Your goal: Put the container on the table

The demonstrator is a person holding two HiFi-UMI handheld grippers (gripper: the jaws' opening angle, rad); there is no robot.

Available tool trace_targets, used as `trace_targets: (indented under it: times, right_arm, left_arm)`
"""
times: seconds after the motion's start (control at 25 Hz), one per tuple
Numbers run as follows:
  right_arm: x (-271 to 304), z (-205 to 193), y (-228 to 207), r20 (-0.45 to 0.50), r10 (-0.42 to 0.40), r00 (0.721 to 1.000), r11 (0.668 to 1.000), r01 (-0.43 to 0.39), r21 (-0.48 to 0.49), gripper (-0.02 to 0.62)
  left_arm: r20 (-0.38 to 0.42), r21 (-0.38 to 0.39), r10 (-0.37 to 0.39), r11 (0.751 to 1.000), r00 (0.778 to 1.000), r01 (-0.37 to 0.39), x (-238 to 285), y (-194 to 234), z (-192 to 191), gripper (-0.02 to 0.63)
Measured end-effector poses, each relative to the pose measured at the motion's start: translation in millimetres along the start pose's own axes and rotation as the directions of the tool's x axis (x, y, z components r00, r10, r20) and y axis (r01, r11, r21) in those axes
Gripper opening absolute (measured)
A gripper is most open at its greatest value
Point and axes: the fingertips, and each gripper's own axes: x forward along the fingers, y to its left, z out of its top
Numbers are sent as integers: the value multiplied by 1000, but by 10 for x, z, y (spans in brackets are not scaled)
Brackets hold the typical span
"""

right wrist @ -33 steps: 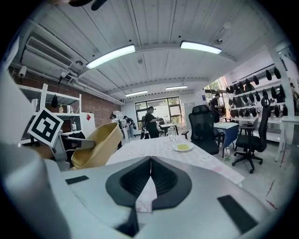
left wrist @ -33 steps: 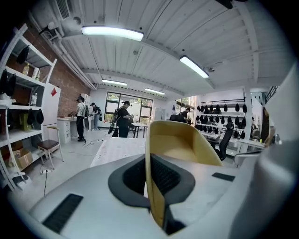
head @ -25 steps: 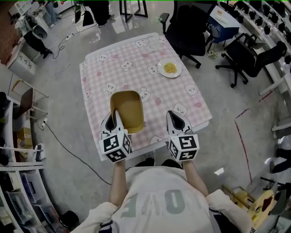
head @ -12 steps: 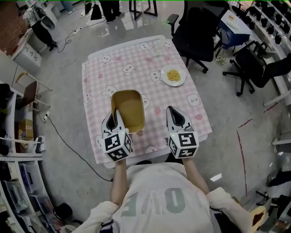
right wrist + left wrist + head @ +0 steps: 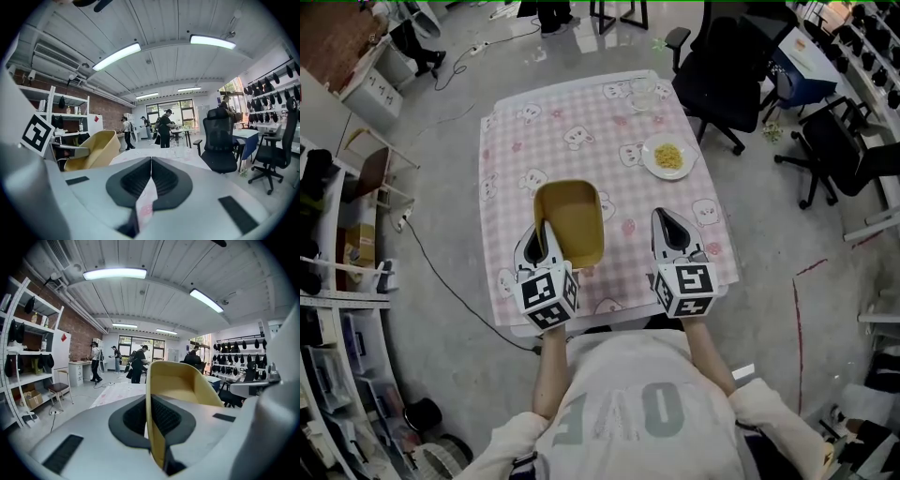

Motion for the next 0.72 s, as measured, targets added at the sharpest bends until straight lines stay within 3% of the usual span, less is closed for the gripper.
trace_targets:
  times: [0.72]
  right_arm:
    - [-86,-224,34,-45,-39,998,999,40,21,29]
  left_arm:
    - [-58,1,-14,1000,998,14,270,113,-76,29]
